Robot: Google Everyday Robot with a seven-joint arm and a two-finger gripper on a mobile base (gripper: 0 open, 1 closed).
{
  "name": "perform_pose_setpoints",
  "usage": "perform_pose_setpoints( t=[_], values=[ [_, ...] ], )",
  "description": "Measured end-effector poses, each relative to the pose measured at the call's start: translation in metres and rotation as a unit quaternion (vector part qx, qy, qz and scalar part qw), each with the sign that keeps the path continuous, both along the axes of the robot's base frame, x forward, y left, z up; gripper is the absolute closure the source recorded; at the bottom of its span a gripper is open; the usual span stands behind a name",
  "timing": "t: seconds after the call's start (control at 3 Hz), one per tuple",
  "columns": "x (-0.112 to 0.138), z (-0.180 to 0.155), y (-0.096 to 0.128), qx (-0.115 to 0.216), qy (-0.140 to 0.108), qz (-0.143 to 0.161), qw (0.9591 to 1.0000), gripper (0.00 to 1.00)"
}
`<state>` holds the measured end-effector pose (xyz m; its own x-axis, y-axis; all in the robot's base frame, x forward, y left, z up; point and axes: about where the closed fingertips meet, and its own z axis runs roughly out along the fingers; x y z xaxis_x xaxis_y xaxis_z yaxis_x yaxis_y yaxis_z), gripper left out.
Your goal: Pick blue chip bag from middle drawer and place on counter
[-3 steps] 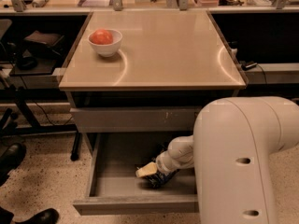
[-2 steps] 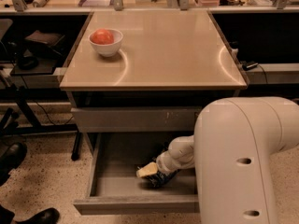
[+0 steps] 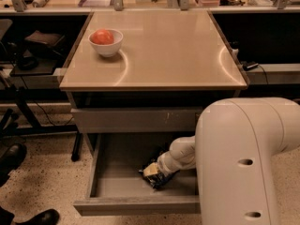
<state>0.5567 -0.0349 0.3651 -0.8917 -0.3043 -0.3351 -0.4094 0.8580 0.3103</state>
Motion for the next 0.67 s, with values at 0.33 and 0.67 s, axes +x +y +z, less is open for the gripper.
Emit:
perform_pose_setpoints(
  t=[0.33, 0.67],
  values=[
    [0.0, 0.0001, 0.0, 0.0, 0.0, 0.0, 1.0, 0.65],
    [0.0001, 0.0059, 0.0001, 0.0, 0.0, 0.0, 1.0, 0.89]
  ],
)
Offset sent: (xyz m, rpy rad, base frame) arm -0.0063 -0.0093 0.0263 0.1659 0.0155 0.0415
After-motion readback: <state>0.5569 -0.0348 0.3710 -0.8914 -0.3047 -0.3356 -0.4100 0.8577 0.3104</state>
